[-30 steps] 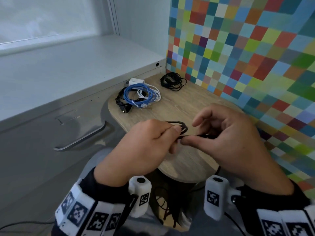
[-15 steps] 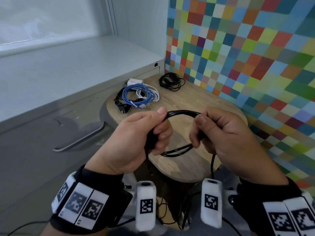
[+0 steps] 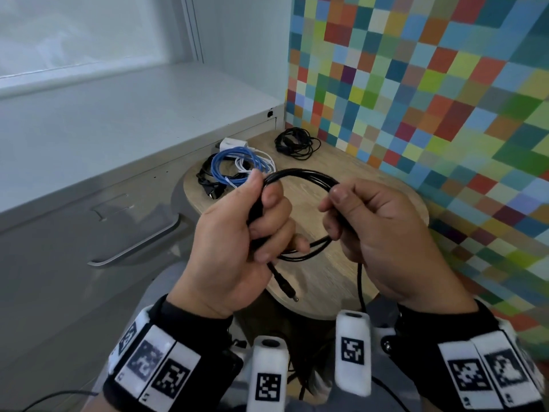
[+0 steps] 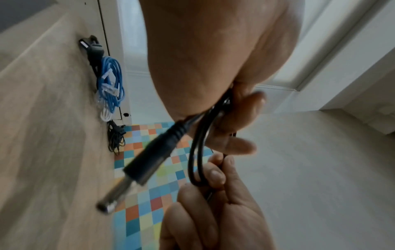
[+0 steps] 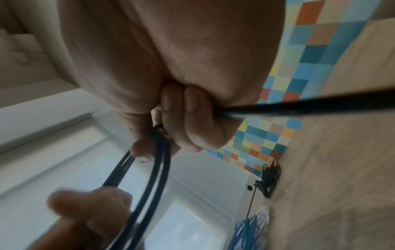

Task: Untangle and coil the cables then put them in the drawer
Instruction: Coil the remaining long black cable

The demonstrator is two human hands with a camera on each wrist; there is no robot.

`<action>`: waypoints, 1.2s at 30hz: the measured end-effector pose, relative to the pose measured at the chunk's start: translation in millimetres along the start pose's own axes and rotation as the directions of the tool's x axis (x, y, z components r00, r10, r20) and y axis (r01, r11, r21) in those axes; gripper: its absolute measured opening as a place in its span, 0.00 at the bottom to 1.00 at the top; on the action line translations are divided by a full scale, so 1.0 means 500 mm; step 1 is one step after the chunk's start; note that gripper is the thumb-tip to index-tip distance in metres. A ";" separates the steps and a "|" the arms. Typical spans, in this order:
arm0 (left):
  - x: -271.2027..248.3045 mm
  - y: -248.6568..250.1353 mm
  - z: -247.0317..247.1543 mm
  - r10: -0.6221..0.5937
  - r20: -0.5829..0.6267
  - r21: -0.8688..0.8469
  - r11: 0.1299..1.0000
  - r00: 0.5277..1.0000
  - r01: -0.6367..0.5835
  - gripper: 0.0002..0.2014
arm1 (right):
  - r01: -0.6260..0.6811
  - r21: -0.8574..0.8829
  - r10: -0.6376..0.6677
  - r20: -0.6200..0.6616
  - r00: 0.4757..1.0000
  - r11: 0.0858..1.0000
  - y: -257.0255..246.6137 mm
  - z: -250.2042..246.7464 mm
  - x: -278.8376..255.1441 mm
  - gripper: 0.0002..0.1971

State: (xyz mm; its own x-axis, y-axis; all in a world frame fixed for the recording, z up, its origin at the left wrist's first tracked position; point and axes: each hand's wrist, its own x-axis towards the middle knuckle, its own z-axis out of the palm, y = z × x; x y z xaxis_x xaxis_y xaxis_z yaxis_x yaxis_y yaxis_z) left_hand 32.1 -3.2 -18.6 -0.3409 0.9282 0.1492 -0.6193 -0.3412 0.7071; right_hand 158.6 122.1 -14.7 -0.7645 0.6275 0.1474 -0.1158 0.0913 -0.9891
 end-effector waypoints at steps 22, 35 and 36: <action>-0.001 0.057 -0.016 0.402 -0.274 0.356 0.886 0.874 -0.296 0.16 | -0.043 -0.670 -0.173 -0.252 0.952 0.741 0.016 -0.109 -0.007 0.09; 0.001 -0.027 -0.007 0.315 0.138 0.973 0.135 0.939 -0.188 0.12 | 0.342 -0.762 -0.185 0.288 0.940 0.550 -0.002 0.023 -0.025 0.10; 0.000 -0.027 -0.005 0.302 0.153 0.976 0.102 0.941 -0.191 0.12 | 0.348 -0.746 -0.216 0.273 0.937 0.567 -0.002 0.023 -0.026 0.09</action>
State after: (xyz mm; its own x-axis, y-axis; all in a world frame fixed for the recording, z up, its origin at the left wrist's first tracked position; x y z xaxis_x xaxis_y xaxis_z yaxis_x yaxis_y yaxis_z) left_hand 38.5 1.2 -29.6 -0.3999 0.7931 0.4594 0.6922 -0.0673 0.7186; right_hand 161.3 105.1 -15.6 -0.8650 0.3572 0.3524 0.1414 0.8474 -0.5118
